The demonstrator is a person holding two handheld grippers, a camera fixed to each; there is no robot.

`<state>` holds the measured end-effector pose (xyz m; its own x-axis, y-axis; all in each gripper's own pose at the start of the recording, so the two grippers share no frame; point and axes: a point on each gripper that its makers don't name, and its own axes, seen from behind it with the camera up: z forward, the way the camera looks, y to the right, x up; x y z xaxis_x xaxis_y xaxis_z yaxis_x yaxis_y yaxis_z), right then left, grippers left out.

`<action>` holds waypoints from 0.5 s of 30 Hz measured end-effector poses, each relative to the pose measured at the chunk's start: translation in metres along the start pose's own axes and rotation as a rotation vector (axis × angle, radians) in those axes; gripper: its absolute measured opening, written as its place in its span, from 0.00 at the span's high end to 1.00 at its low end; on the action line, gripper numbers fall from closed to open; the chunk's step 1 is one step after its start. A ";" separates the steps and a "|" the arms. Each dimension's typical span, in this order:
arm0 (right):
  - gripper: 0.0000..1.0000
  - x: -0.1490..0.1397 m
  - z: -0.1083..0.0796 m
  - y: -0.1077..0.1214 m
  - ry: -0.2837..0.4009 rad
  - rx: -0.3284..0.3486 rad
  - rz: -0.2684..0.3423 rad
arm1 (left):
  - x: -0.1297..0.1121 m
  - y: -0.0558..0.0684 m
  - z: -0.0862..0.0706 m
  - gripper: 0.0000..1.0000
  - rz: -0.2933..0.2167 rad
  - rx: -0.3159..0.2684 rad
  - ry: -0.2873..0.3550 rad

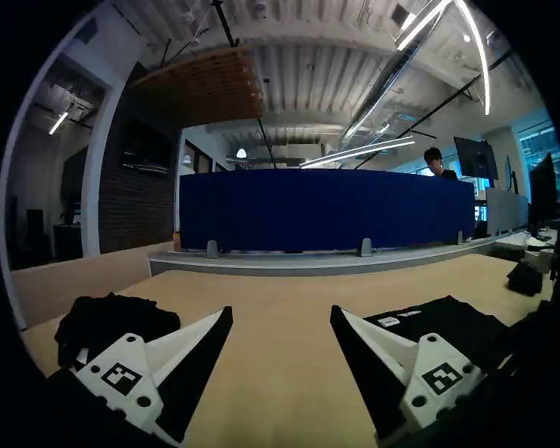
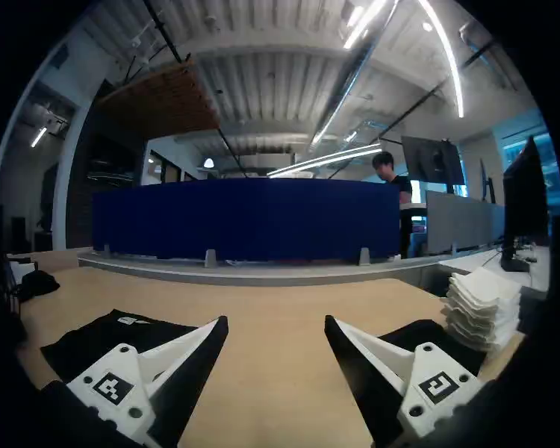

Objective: Fold towel

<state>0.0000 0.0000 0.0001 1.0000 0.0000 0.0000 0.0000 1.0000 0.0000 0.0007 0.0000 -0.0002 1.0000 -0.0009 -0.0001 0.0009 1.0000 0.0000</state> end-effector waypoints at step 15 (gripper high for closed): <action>0.00 0.000 0.002 0.000 0.000 0.000 -0.001 | 0.000 0.001 0.000 0.03 0.000 0.000 0.000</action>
<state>0.0001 0.0001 0.0016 1.0000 -0.0006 0.0004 0.0006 1.0000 -0.0001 0.0009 0.0008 -0.0007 1.0000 -0.0009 -0.0001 0.0009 1.0000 -0.0001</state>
